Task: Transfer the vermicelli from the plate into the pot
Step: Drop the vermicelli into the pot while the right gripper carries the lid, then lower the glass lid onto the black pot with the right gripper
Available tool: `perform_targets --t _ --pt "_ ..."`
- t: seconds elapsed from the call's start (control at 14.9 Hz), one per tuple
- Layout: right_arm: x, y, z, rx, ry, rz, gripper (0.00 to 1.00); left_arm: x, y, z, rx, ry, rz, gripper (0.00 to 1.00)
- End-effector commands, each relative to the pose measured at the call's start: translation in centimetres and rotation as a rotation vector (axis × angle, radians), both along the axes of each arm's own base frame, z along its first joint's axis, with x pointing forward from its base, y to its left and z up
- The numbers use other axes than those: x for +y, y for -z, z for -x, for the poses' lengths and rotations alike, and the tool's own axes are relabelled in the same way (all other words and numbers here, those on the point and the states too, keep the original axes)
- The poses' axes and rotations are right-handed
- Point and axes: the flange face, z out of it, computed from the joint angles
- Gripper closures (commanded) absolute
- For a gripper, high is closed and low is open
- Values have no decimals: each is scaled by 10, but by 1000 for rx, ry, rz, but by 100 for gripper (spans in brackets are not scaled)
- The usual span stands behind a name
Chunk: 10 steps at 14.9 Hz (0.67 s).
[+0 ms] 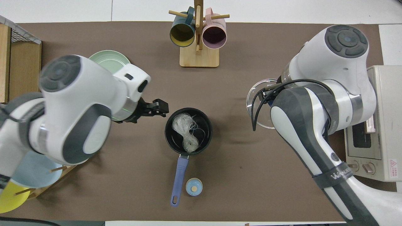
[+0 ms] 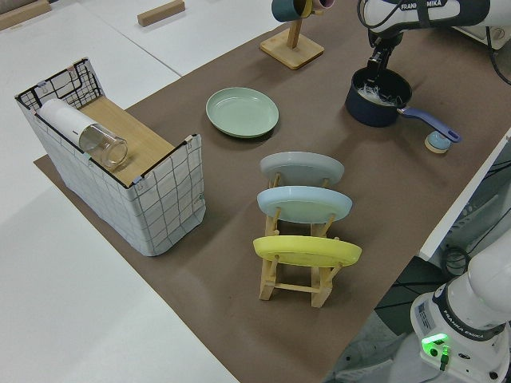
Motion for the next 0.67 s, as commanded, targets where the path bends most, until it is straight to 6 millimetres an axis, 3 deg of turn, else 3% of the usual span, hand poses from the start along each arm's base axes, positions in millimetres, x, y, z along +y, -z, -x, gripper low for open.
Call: perform_targets --t 0.0,0.13,0.27,0.33,0.47,0.6 --pt "54 -12 9 -39 76 -20 100 69 -54 6 -46 87 -61 0" --pt "90 -16 16 -45 153 -24 100 118 -80 -1 -58 105 -72 0" --pt "155 -25 21 -46 185 -40 100 154 -90 -6 -74 163 -104 0" --pt "181 -16 27 -30 209 -23 100 166 -90 -4 -74 159 -106 0" --pt "227 1 45 -15 253 -2 100 172 -84 -3 -81 144 -108 0" --pt "262 27 61 -25 272 46 100 174 -88 -7 -94 137 -109 0"
